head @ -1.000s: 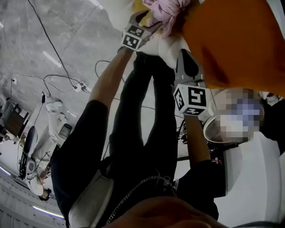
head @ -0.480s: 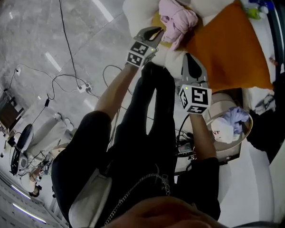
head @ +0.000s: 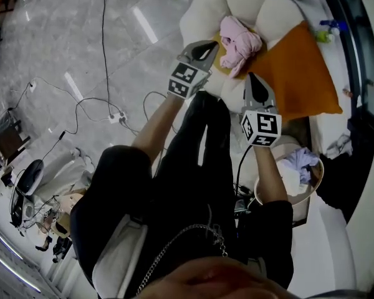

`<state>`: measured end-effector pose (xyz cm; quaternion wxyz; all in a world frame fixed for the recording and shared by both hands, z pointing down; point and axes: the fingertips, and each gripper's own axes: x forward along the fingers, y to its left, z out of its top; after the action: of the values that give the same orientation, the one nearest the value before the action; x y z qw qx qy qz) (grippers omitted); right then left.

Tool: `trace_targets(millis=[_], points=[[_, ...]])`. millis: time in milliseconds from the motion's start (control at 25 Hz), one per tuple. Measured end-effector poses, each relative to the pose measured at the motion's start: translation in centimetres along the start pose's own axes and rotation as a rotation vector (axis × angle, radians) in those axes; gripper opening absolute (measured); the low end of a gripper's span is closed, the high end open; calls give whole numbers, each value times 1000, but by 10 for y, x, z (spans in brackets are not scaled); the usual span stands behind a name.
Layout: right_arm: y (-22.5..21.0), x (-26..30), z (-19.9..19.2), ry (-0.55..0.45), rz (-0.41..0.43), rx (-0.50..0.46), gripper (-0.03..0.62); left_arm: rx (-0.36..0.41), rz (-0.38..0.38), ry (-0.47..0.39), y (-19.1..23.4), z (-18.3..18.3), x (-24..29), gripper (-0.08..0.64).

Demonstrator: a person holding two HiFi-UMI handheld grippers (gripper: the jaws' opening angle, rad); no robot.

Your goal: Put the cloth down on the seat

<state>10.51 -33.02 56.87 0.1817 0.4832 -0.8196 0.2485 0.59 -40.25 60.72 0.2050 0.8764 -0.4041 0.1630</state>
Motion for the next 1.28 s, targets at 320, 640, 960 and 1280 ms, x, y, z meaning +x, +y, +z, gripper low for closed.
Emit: trace_targets(millis=[320, 640, 960, 1280], points=[[33, -33, 104, -124, 38, -65, 0, 108, -8, -120, -31, 120, -55, 9], [41, -68, 149, -167, 56, -131, 0, 176, -8, -190, -71, 190, -92, 9], [49, -83, 169, -177, 67, -163, 0, 203, -3, -180, -82, 206, -111, 9], [54, -78, 169, -176, 88, -161, 0, 204, 1, -151, -82, 194, -109, 9]])
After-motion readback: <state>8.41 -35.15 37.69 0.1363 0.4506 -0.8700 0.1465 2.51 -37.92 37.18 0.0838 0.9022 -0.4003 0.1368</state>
